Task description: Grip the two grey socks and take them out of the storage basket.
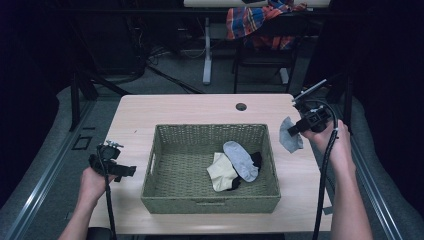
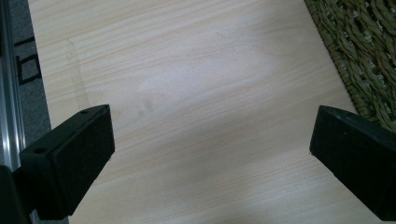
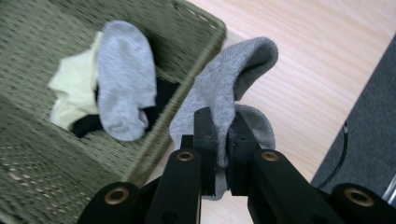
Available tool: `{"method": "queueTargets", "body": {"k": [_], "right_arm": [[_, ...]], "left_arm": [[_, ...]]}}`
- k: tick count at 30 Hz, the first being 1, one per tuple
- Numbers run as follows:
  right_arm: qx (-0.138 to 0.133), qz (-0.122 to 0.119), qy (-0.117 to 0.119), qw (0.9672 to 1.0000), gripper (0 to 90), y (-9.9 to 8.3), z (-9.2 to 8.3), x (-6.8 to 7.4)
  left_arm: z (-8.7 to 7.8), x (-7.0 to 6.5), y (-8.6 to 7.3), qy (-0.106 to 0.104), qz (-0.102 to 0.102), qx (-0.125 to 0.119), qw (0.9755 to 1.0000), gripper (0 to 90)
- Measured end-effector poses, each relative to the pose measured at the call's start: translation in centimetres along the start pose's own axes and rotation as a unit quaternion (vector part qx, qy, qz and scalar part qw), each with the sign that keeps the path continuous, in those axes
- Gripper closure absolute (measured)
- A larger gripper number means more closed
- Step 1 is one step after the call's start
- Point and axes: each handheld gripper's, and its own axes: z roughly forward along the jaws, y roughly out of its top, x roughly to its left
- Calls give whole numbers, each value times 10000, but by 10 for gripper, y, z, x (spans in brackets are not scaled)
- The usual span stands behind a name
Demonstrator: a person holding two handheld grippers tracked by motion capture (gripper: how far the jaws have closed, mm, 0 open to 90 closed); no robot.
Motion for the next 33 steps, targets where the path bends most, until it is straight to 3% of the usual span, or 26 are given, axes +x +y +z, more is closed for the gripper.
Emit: {"method": "queueTargets", "body": {"k": [7, 13, 16, 23, 26, 27, 30, 33], "right_arm": [[149, 290, -98, 9994, 854, -6, 19, -16], [356, 383, -105, 9986, 854, -9, 40, -27], [425, 414, -102, 9982, 854, -10, 50, -29], [835, 418, -96, 9956, 853, -14, 96, -28], [947, 406, -48, 9947, 853, -15, 106, -28], [1067, 424, -264, 9930, 853, -16, 113, -28], [1177, 409, -334, 9916, 854, -17, 115, -30], [1178, 487, -258, 9915, 853, -20, 120, -35]], "left_arm": [[0, -1, 1, -2, 3, -24, 10000, 2], [0, 0, 1, -1, 1, -30, 10000, 2], [0, 0, 1, -1, 1, -27, 10000, 2], [0, -1, 1, -2, -1, -38, 10000, 2], [-1, 0, 1, -7, -1, -35, 10000, 2], [-1, 0, 1, -6, 4, -36, 10000, 2], [-1, 0, 1, -6, 3, -40, 10000, 2], [-1, 0, 1, -12, -1, -34, 10000, 2]]}}
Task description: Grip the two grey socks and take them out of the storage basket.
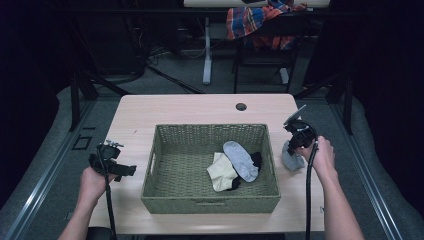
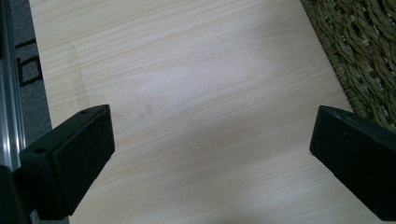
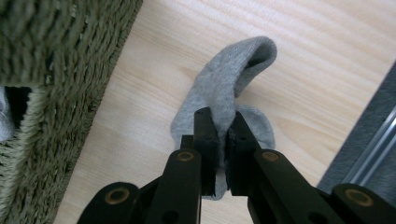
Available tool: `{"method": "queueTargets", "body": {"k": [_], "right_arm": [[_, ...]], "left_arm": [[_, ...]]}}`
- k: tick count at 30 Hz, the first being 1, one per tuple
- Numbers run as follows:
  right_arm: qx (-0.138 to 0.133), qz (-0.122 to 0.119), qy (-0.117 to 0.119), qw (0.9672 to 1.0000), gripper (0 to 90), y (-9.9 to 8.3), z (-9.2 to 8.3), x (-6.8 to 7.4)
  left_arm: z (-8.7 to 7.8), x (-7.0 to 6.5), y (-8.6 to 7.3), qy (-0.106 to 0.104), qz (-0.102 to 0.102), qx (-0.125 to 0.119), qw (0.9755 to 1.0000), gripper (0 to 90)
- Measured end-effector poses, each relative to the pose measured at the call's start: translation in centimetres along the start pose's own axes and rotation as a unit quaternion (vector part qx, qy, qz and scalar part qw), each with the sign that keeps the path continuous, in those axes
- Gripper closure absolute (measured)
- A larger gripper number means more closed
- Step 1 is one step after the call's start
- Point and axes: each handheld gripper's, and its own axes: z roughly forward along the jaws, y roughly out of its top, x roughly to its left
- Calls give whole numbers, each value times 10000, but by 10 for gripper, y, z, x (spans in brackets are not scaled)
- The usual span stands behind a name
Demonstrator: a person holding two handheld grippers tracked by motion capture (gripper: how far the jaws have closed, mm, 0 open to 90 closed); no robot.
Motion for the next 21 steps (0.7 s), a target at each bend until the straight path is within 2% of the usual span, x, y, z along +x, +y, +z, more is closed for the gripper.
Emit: {"method": "queueTargets", "body": {"k": [4, 7, 8, 9, 10, 11, 12, 14, 16, 17, 18, 19, 20, 21], "right_arm": [[92, 63, 59, 9999, 852, -1, 12, -3], [93, 96, 86, 9999, 848, -1, 14, -3], [121, 101, 135, 9998, 785, -1, 14, -4], [121, 101, 135, 9998, 785, -1, 14, -4], [102, 118, 174, 9997, 675, 0, 12, -5], [102, 118, 174, 9997, 675, 0, 12, -5], [-19, 189, 110, 9998, 547, 0, 6, -4], [-99, 195, 140, 9997, 519, 0, 1, -3], [-319, 189, 119, 9992, 439, -1, -13, -2], [-335, 117, 143, 9993, 410, -1, -21, -2], [-523, 74, 138, 9985, 349, -2, -36, 1], [-523, 74, 138, 9985, 349, -2, -36, 1], [-701, 22, 172, 9974, 278, -3, -48, 5], [-701, 22, 172, 9974, 278, -3, -48, 5]], "left_arm": [[0, 0, 1, 0, 12, 10, 10000, 2], [0, 0, 1, -2, 8, 21, 10000, 2], [0, 0, 1, -6, 7, 16, 10000, 2], [0, 0, 1, -6, 7, 16, 10000, 2], [0, -1, 0, 13, 4, -4, 10000, 2], [0, -1, 0, 13, 4, -4, 10000, 2], [0, -1, 0, 22, 14, -9, 10000, 2], [-1, -1, 0, 23, 5, -14, 10000, 2], [-1, -1, 0, 26, 13, -11, 10000, 2], [-1, 0, 0, 16, 8, -3, 10000, 2], [0, 0, 0, 12, -5, -6, 10000, 2], [0, 0, 0, 12, -5, -6, 10000, 2], [0, -1, 0, 16, 2, -6, 10000, 2], [0, -1, 0, 16, 2, -6, 10000, 2]]}}
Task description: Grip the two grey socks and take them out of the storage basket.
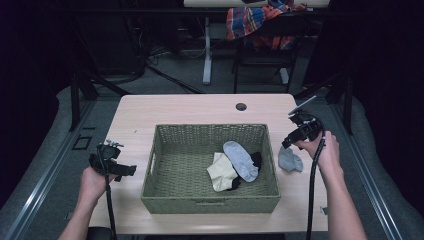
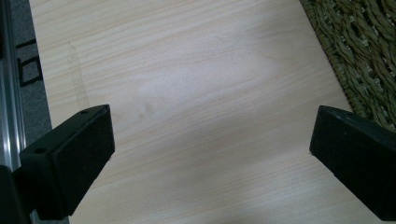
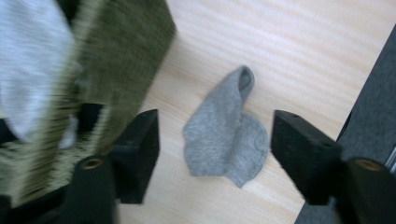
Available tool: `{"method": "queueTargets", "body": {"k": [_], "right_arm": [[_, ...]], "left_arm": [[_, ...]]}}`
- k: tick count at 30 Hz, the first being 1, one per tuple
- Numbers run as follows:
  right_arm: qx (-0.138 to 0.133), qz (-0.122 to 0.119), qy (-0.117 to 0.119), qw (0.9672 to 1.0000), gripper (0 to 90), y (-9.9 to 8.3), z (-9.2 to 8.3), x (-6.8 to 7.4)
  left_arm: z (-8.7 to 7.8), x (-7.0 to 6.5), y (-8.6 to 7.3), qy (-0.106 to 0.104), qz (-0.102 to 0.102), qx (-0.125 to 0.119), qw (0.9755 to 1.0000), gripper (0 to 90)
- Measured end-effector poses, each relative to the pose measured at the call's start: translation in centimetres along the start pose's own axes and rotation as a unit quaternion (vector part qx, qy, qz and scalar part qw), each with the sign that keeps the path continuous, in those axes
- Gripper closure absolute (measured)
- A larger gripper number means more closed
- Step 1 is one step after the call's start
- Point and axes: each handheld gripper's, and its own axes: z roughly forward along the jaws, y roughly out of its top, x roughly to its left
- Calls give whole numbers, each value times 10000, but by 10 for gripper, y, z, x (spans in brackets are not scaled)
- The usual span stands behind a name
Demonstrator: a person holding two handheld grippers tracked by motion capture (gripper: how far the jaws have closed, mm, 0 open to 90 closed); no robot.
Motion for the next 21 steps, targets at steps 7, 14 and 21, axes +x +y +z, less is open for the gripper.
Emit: {"method": "queueTargets", "body": {"k": [7, 14, 21], "right_arm": [[-402, -405, -36, 9984, 112, 7, -35, 30], [-580, -838, 112, 9947, 45, 13, -51, 59], [-554, -1308, 377, 9891, 0, 25, -46, 95]], "left_arm": [[0, 0, 0, 4, -8, 2, 10000, 2], [0, 0, 0, 12, -6, 3, 10000, 2], [0, 0, -1, 12, 1, -1, 10000, 2]]}}
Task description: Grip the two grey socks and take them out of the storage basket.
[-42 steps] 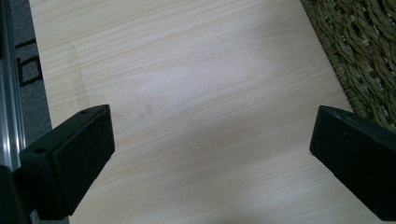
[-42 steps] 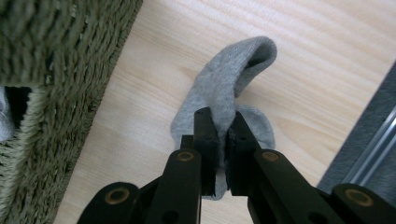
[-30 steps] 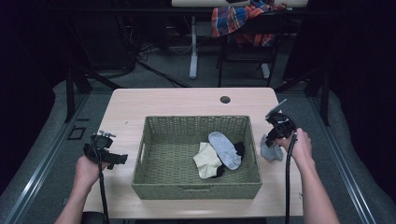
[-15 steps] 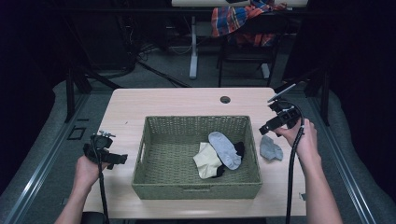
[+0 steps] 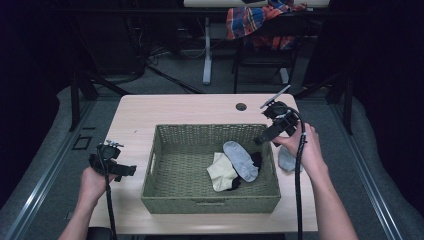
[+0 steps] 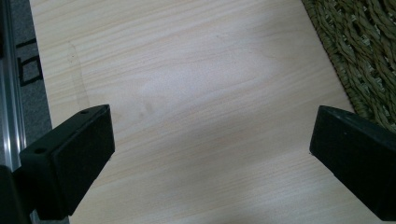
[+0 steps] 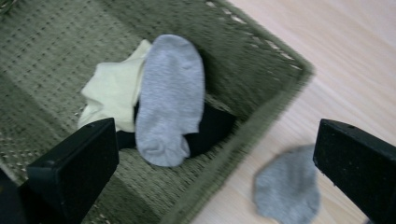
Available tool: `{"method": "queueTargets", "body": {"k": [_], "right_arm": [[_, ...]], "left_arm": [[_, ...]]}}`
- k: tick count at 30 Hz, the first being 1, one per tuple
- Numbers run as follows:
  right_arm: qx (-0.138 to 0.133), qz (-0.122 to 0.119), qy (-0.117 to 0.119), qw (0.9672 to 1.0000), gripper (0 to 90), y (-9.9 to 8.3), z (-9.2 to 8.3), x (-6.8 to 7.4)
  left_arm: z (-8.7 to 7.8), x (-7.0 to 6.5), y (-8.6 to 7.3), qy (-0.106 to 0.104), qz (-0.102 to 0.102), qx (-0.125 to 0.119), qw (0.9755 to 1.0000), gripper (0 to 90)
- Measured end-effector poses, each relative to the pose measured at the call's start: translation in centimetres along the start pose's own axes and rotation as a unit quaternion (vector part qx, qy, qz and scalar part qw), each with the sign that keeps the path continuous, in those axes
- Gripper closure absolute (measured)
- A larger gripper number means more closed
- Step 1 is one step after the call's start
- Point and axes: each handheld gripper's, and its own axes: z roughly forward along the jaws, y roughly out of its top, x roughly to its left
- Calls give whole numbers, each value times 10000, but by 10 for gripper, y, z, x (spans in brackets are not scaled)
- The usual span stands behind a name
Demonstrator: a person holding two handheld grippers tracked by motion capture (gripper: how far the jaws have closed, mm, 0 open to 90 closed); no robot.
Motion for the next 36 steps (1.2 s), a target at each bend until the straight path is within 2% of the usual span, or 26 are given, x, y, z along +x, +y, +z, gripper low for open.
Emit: {"method": "queueTargets", "body": {"k": [4, 11, 12, 16, 19, 20, 21, 22, 25, 29, 32, 35, 36], "right_arm": [[67, -144, 94, 9998, 0, 7, 13, 9], [73, -272, 150, 9995, 19, 14, 26, 21], [119, -339, 182, 9992, 36, 17, 33, 25], [170, -340, 222, 9990, 82, 19, 44, 30], [305, -450, 250, 9982, 141, 23, 55, 32], [410, -481, 235, 9977, 153, 25, 65, 35], [410, -481, 235, 9977, 153, 25, 65, 35], [548, -485, 243, 9970, 191, 28, 74, 37], [645, -504, 249, 9963, 217, 29, 82, 38], [841, -526, 215, 9948, 331, 30, 96, 42], [957, -508, 180, 9940, 370, 30, 103, 44], [1008, -528, 198, 9933, 371, 30, 107, 45], [1105, -526, 212, 9923, 372, 30, 113, 46]], "left_arm": [[0, 0, 0, 1, 0, 1, 10000, 2], [0, -1, 0, -1, -7, 6, 10000, 2], [0, -1, 0, 1, -5, 4, 10000, 2], [-1, -1, 0, 4, 2, 6, 10000, 2], [0, 0, 0, 2, -1, 6, 10000, 2], [0, 0, 0, 2, -7, 10, 10000, 2], [0, 0, 0, 2, -6, 13, 10000, 2], [0, 0, 0, 1, -1, 9, 10000, 2], [0, 0, -1, 0, -5, 13, 10000, 2], [0, 0, -1, -6, -16, 12, 10000, 2], [-1, 0, -1, -4, -10, 6, 10000, 2], [0, 0, -1, -1, -13, 8, 10000, 2], [-1, 0, -1, -6, -9, 10, 10000, 2]]}}
